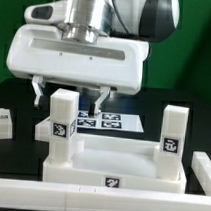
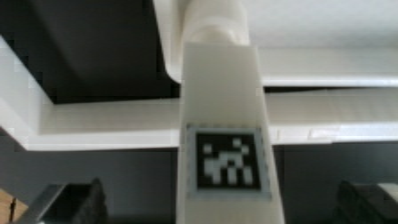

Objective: Assemble desk

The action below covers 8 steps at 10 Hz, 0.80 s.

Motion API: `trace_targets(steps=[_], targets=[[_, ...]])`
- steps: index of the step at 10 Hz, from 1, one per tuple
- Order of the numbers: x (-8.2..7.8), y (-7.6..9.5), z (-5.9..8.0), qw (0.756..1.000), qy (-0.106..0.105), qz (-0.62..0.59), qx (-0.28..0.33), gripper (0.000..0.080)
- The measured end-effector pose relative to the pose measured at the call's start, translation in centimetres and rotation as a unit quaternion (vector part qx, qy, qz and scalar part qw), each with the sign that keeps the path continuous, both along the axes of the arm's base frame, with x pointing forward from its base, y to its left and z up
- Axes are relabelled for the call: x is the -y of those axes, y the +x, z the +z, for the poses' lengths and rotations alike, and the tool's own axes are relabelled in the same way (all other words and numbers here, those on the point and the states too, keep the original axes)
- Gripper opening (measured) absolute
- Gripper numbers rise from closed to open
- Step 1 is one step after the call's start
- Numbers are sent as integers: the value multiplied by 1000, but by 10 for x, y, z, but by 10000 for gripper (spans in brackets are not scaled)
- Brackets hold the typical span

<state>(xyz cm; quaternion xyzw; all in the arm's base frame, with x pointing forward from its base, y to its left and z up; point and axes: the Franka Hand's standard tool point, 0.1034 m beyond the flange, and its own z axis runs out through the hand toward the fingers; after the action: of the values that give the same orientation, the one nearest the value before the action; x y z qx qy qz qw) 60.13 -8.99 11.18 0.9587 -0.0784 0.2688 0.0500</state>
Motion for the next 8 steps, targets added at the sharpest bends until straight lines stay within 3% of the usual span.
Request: trace_targets(steps=[4, 7, 8], targets=[[1, 7, 30, 1000, 24, -2, -17, 649], [-1, 9, 29, 999, 34, -2, -32, 649], [-3, 7, 23, 998, 41, -2, -48, 649]])
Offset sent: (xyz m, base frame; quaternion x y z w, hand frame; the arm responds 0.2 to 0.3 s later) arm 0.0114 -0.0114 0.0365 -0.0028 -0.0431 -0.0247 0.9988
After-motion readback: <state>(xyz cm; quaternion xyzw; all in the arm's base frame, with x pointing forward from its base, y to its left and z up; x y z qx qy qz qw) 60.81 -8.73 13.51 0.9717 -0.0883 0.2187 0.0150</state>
